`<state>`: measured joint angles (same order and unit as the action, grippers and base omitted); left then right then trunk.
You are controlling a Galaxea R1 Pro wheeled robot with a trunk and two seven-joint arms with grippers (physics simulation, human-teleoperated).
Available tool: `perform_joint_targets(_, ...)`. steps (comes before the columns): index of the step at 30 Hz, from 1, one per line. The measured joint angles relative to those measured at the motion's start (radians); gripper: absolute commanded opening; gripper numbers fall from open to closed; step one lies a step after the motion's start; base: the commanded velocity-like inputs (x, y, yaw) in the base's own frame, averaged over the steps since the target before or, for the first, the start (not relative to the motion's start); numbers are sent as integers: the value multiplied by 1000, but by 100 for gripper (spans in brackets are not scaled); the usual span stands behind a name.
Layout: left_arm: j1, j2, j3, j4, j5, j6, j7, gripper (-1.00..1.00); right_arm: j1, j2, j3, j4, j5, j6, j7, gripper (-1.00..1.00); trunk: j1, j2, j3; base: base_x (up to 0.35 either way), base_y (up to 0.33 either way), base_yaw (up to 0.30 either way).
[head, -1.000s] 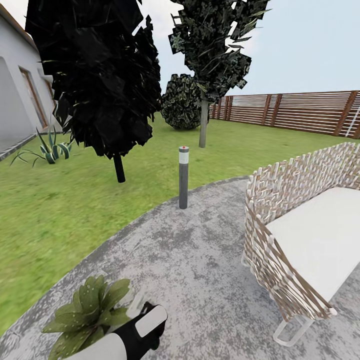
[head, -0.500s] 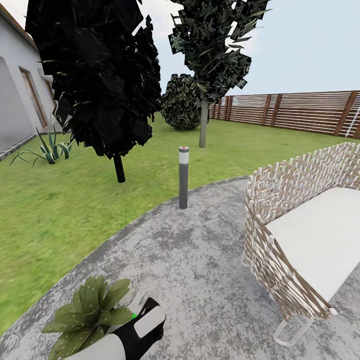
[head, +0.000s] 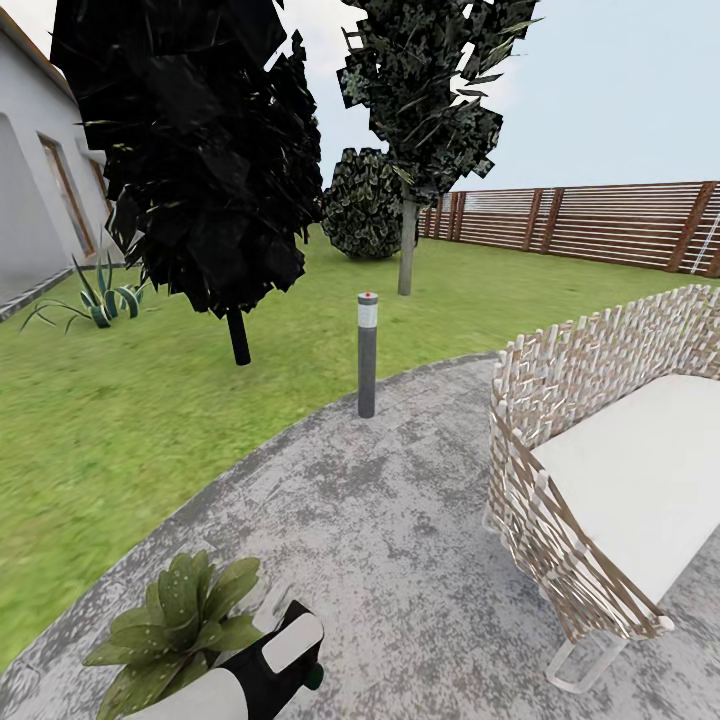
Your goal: Pick up the pesticide atomizer in the garden and spray insectifuge to fully cover both potted plants in the garden.
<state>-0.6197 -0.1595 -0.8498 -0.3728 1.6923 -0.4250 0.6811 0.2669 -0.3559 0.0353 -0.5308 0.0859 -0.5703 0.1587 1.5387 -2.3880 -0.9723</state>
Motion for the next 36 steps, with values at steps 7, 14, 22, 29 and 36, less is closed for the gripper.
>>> perform_joint_targets(7, 0, 0, 0, 0, -1, -1, -1, -100, 0, 0, 0, 0, 0, 0, 1, 100, 0, 0, 0, 0, 0, 0)
perform_joint_targets(14, 0, 2, -1, -1, -2, -4, -1, -100, 0, 0, 0, 0, 0, 0, 1, 100, 0, 0, 0, 1, -25, 0)
perform_joint_targets(22, 0, 6, -2, 0, -2, -2, -15, -100, 0, 0, 0, 0, 0, 0, 1, 100, 0, 0, 0, 36, -99, 0)
perform_joint_targets(29, 0, 8, 1, -23, -14, -7, 80, -100, 0, 0, 0, 1, 0, 1, 1, 100, 0, 0, 0, 0, -1, 0)
perform_joint_targets(36, 2, 62, -17, -226, -24, -142, 274, -100, 0, 0, 0, 2, -2, 1, 1, 100, 0, 0, 0, 0, 0, 0)
